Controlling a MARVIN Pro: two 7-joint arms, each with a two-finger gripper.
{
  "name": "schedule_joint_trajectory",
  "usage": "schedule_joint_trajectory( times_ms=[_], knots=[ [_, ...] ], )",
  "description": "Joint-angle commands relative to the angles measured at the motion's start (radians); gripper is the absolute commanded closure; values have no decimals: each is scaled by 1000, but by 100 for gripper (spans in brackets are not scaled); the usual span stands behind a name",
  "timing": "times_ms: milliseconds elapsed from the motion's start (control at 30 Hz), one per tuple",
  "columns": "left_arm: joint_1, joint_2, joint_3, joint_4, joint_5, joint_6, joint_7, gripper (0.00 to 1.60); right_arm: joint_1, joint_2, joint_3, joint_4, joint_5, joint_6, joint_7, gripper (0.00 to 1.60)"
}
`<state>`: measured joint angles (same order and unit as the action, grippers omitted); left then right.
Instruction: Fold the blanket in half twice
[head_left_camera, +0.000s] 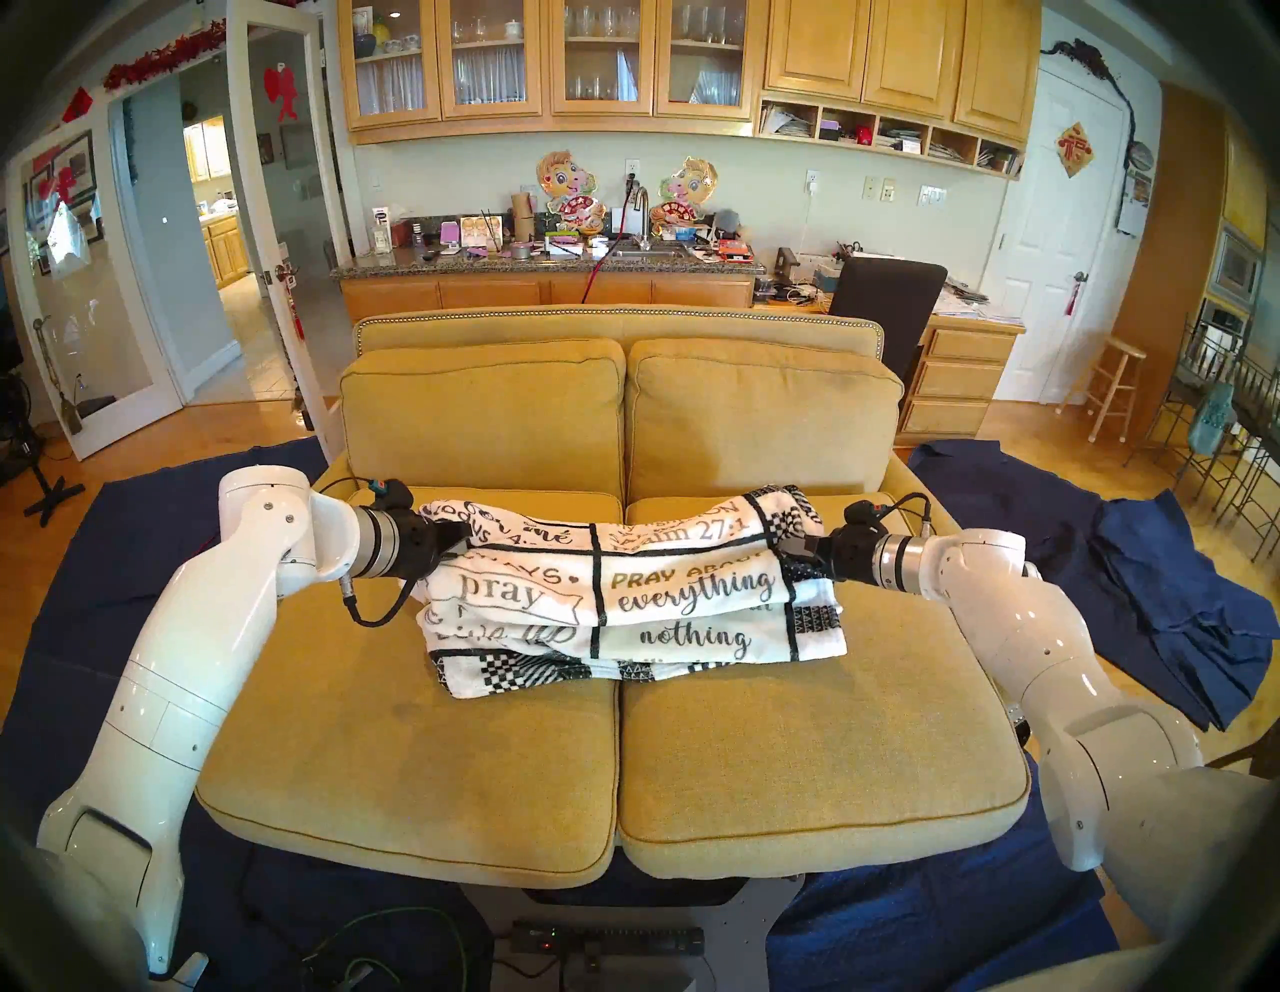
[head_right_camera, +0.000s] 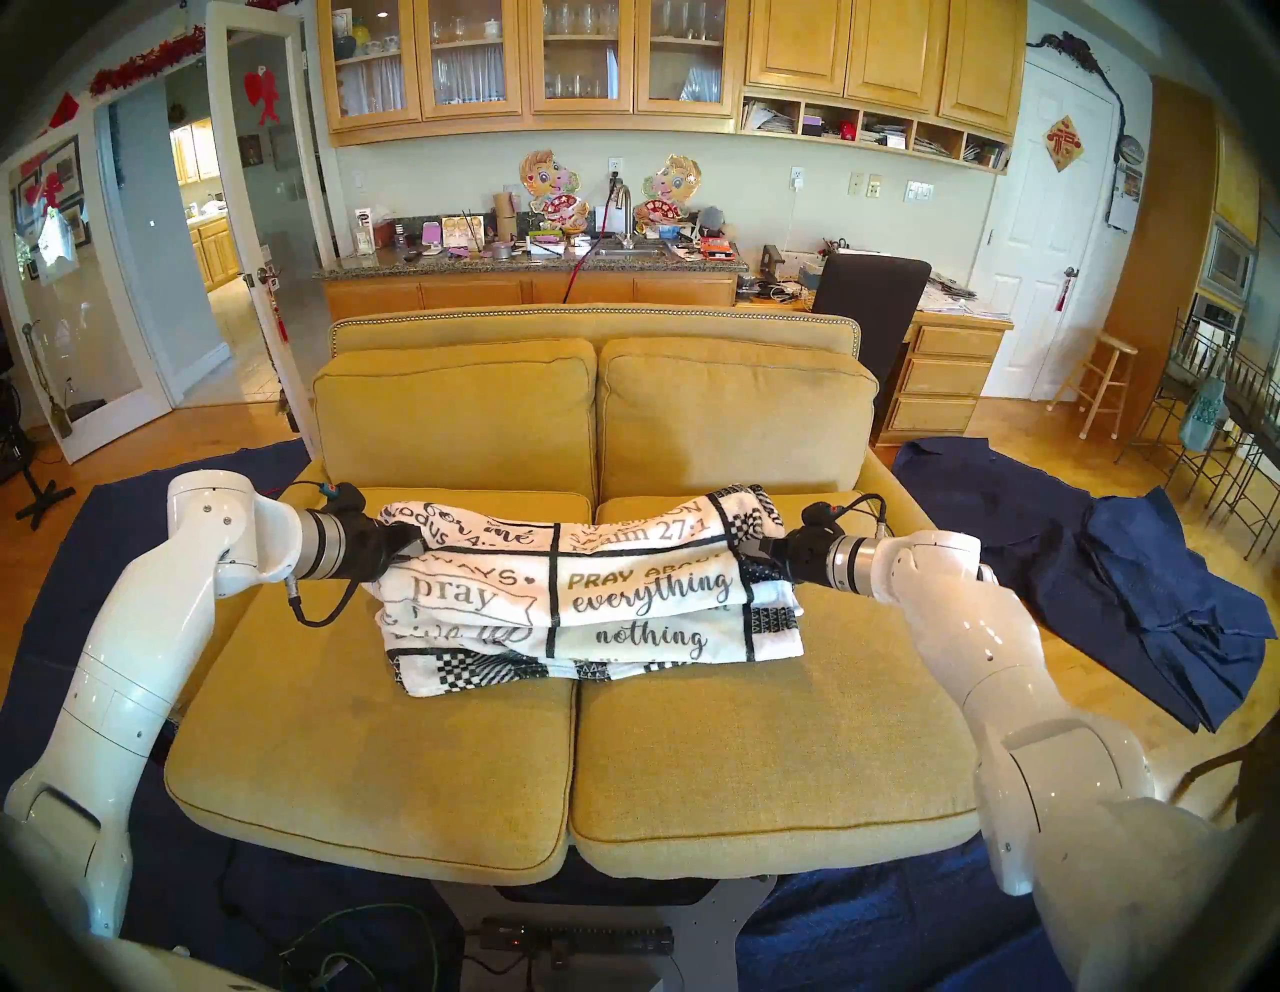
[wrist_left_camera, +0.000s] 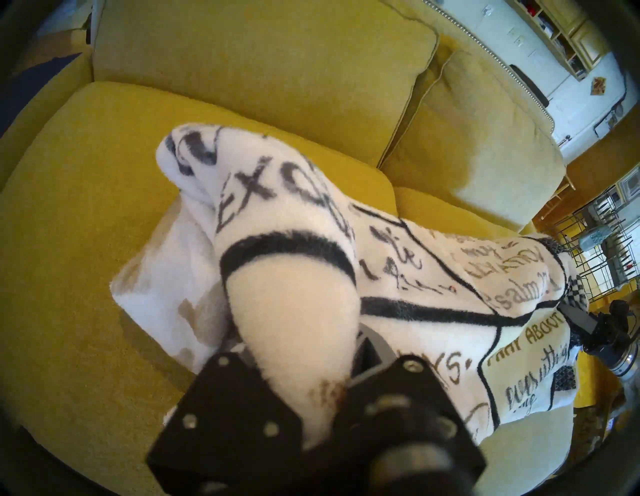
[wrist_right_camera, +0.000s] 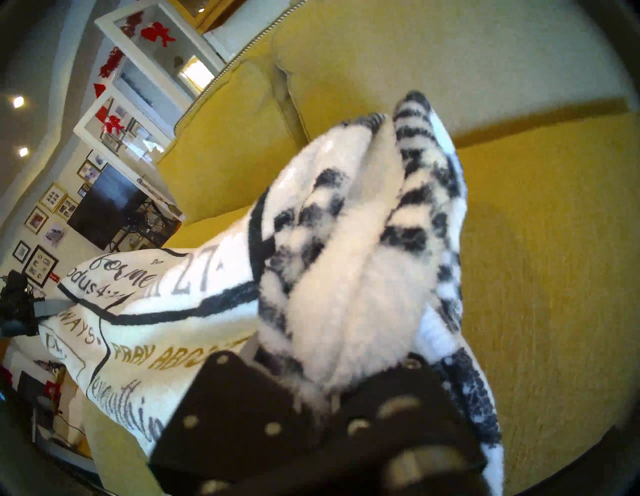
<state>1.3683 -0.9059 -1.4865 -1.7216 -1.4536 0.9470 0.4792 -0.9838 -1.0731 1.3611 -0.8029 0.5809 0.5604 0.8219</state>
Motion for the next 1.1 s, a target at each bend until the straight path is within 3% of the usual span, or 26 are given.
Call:
schedule_joint_trajectory(
  times_ms=[0,467,1067],
  knots=[
    [-58,25,-71,-82,-5,-26,-8,160,76,57,21,-93,2,-56,71,160],
    [-48,42,-186,-173,-28,-41,-9,160,56,149,53,-258,0,-121,193,160],
    [-63,57,-340,-263,-76,-41,-15,160,-4,249,145,-499,12,-176,268,160]
  ],
)
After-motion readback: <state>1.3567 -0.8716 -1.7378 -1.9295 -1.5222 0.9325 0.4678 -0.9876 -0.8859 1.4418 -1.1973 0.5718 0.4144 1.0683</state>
